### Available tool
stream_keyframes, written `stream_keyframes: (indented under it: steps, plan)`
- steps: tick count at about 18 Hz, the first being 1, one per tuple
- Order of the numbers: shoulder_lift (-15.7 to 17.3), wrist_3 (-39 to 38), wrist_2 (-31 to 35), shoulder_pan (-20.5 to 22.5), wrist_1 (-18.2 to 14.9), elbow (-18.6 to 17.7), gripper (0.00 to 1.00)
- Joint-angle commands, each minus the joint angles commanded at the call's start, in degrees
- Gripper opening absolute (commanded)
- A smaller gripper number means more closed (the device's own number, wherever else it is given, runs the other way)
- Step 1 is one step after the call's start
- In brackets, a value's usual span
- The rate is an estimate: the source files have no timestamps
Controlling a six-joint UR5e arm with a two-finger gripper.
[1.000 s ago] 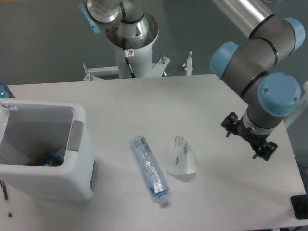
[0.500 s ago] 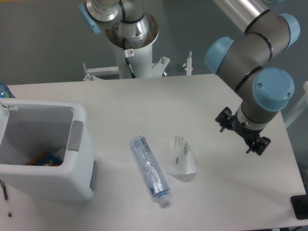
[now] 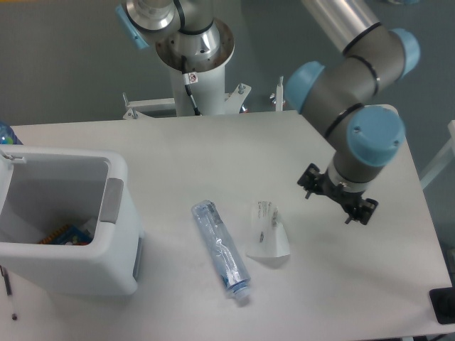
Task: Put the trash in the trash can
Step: 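Move the gripper over the white paper wrapper and lower it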
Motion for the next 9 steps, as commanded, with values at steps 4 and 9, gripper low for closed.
stream_keyframes:
  steps: [4,9]
  plan:
    - [0.35,-3.17,-0.09,-1.23,5.96,-4.83,1.0]
    - [0.18,-7.65,-2.37,-2.29,8.35,-7.04,0.92]
